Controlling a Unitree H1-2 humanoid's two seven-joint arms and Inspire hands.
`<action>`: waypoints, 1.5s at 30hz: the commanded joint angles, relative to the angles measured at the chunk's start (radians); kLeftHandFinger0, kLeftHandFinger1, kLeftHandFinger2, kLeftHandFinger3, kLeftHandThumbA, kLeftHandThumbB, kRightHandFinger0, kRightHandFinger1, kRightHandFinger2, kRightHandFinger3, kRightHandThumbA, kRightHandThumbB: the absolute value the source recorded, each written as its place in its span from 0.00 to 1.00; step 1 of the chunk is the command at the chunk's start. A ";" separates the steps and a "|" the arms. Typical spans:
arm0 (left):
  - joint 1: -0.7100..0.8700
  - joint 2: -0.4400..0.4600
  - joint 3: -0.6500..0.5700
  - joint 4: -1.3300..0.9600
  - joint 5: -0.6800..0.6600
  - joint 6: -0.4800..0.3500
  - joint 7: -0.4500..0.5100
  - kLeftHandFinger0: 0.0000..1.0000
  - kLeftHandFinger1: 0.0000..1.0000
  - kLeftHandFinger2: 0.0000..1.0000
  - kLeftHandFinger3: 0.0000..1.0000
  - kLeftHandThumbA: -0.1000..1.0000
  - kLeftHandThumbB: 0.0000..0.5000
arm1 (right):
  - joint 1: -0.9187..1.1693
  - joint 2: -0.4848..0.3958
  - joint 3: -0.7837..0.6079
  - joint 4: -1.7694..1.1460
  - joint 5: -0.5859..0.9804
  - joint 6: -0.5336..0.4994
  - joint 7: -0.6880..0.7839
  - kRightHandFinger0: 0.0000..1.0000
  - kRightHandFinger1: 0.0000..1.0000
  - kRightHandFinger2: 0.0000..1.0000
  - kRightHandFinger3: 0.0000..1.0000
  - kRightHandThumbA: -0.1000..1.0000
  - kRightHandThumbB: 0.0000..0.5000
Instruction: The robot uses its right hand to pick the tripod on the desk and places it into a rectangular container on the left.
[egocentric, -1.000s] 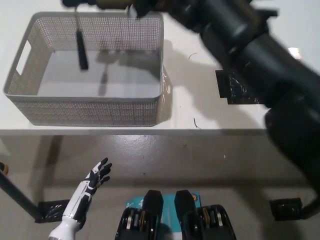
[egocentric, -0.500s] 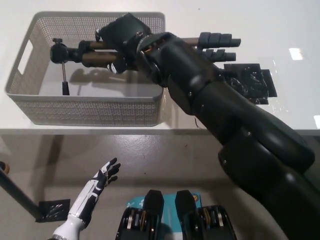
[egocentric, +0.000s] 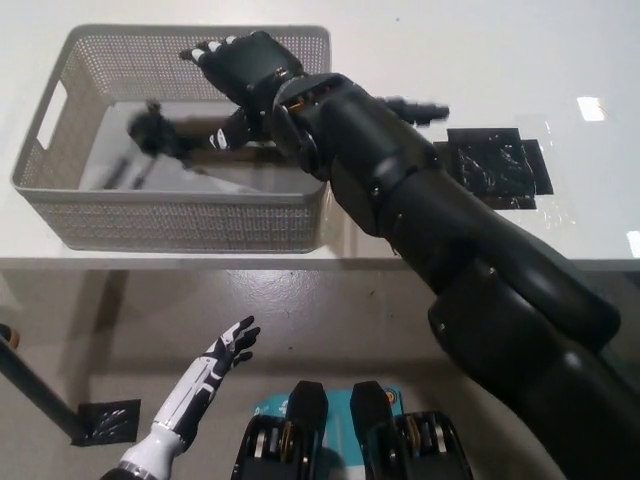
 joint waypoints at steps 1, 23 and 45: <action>-0.027 0.004 -0.006 0.010 0.020 -0.023 -0.001 1.00 1.00 1.00 1.00 1.00 1.00 | -0.093 -0.034 -0.010 -0.026 0.016 0.022 -0.044 1.00 1.00 1.00 1.00 0.94 0.99; -0.011 -0.019 -0.014 0.010 0.039 -0.024 0.019 1.00 1.00 1.00 1.00 1.00 1.00 | -0.419 -0.151 -0.577 -0.327 0.495 -0.050 0.110 1.00 1.00 1.00 1.00 1.00 0.87; 0.032 0.005 0.024 0.061 0.005 -0.053 0.025 1.00 1.00 1.00 1.00 1.00 1.00 | 0.777 -0.697 -1.153 -2.134 1.181 0.235 0.174 1.00 1.00 1.00 1.00 1.00 0.91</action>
